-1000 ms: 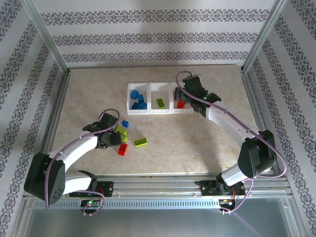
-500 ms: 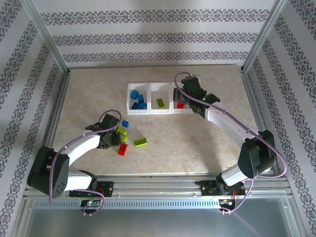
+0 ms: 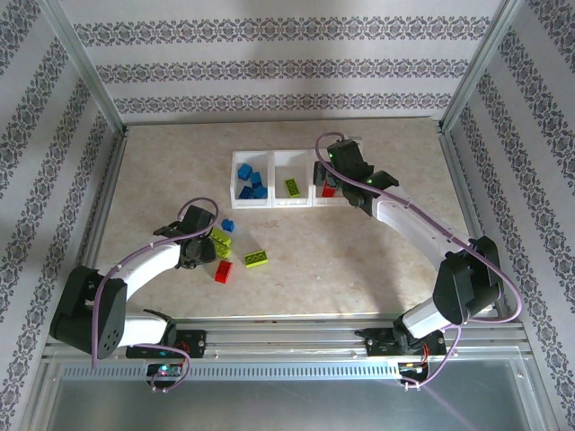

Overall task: Sort the legos into containers by color
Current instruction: Pick up the lego from the middle-left of the table, then place the lego in the container.

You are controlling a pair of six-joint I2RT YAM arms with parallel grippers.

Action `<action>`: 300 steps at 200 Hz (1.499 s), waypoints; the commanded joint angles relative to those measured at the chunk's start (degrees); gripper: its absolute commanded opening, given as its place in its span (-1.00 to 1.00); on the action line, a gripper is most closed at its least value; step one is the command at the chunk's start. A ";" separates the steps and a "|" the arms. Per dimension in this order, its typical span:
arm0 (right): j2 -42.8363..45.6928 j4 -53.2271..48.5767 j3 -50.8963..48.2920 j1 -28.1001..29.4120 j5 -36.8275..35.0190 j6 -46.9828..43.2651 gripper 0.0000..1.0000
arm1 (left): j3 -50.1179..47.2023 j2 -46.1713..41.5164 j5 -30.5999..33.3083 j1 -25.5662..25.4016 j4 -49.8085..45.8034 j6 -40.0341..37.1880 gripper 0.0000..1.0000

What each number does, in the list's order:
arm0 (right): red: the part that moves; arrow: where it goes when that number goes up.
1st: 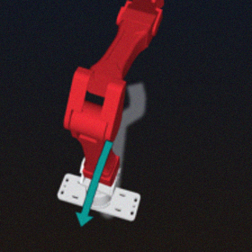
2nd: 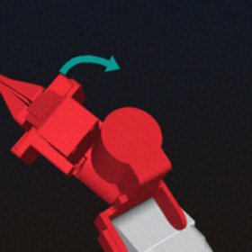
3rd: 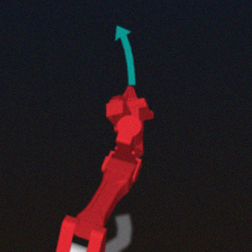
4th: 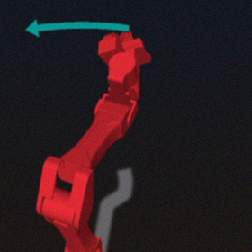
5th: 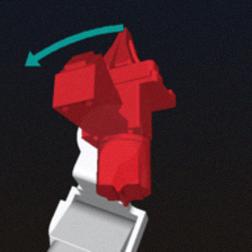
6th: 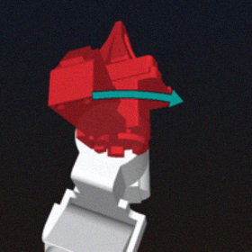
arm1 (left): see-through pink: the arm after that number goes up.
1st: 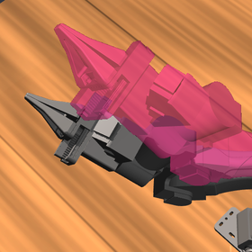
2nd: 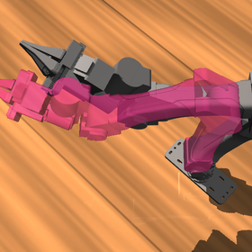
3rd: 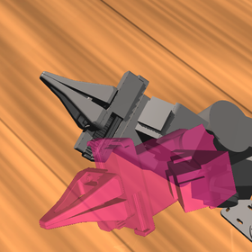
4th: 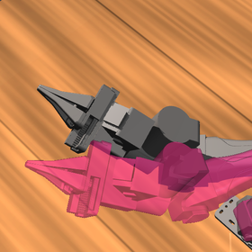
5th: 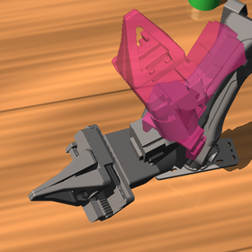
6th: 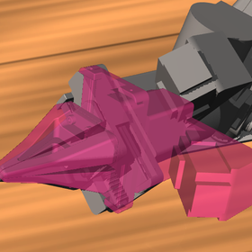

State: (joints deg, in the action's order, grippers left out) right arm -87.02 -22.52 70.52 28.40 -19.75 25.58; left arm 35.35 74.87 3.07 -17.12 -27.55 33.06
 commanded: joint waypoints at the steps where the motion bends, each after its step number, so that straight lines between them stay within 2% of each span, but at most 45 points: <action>1: 1.36 1.26 -1.43 0.99 -1.33 0.54 0.97 | 0.16 -1.40 0.66 0.64 -0.57 -0.52 -0.21; 51: 1.82 1.48 -2.98 3.96 -1.67 0.35 0.97 | 3.22 -4.92 2.75 0.65 -2.69 -0.54 -0.28; 89: 2.57 2.83 -5.34 7.16 -2.33 0.93 0.97 | 7.81 -4.21 1.88 0.66 1.60 -0.36 -0.29; 139: 4.28 3.17 -7.78 10.18 -4.88 1.96 0.97 | 16.88 4.30 -2.56 0.52 9.09 -1.49 -0.30; 197: 6.60 3.92 -10.48 11.28 -6.94 3.91 0.97 | 26.23 11.51 -3.06 -0.14 11.50 -3.04 -0.30; 300: 7.16 4.43 -10.76 11.38 -9.18 5.33 0.97 | 48.48 30.25 -2.02 -2.02 7.51 -10.24 -0.29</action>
State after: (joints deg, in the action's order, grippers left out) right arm -81.34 -19.35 60.45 38.92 -26.83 29.91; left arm 78.89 101.32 0.30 -18.31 -18.22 26.24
